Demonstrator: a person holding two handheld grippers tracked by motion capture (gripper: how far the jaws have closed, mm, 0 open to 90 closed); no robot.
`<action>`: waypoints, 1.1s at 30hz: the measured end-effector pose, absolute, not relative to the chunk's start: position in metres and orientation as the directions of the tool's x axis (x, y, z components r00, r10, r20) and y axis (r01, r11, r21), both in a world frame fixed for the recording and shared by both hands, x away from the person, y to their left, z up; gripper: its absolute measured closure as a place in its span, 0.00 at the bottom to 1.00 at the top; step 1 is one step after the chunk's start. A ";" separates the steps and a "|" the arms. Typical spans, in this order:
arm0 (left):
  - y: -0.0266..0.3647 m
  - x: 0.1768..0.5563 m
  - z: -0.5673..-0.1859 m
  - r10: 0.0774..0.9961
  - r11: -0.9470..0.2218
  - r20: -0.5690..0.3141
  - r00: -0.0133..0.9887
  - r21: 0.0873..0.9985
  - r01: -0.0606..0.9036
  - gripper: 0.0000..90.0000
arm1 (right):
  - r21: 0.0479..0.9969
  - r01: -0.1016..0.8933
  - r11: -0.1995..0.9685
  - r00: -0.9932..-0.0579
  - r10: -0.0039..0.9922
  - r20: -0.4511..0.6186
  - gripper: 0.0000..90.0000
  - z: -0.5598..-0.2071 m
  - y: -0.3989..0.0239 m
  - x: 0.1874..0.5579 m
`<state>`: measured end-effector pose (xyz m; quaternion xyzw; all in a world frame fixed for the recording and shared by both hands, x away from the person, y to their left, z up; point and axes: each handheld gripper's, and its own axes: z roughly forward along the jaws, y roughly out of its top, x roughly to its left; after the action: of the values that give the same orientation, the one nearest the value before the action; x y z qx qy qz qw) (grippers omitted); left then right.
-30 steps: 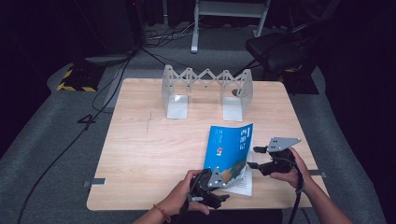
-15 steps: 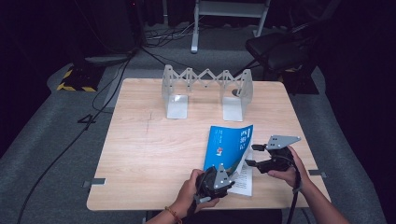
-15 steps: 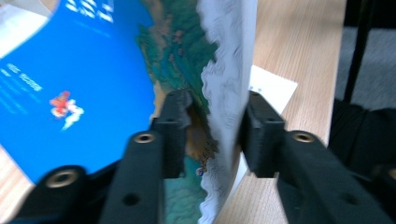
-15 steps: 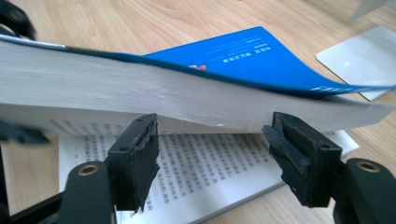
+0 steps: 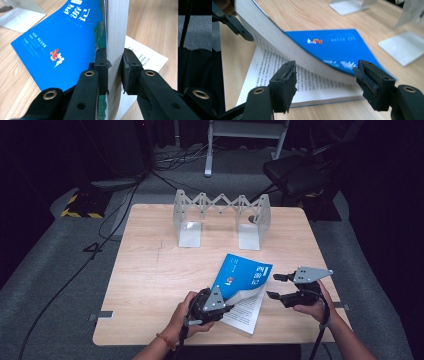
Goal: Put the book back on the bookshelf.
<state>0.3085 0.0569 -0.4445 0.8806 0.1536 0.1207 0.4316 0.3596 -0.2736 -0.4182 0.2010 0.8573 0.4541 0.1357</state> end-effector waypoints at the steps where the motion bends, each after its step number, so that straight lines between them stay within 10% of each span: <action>1: 0.060 0.309 -0.445 0.374 -0.582 0.078 0.924 0.796 0.168 0.86 | 0.838 0.205 0.506 -0.885 0.461 -0.061 0.36 -0.416 -0.271 0.360; 24: 0.117 0.307 -0.447 0.430 -0.532 0.050 0.901 0.821 0.208 0.85 | 0.734 0.041 0.678 -0.965 0.218 -0.148 0.35 -0.451 -0.220 0.406; 33: 0.122 0.306 -0.450 0.445 -0.551 0.023 0.895 0.795 0.254 0.72 | 0.731 -0.070 0.679 -0.946 0.187 -0.264 0.64 -0.455 -0.217 0.397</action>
<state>0.3061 0.1223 -0.4501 0.8735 0.2002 0.1113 0.4295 0.3965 -0.2166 -0.4551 0.0325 0.9021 0.3991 0.1609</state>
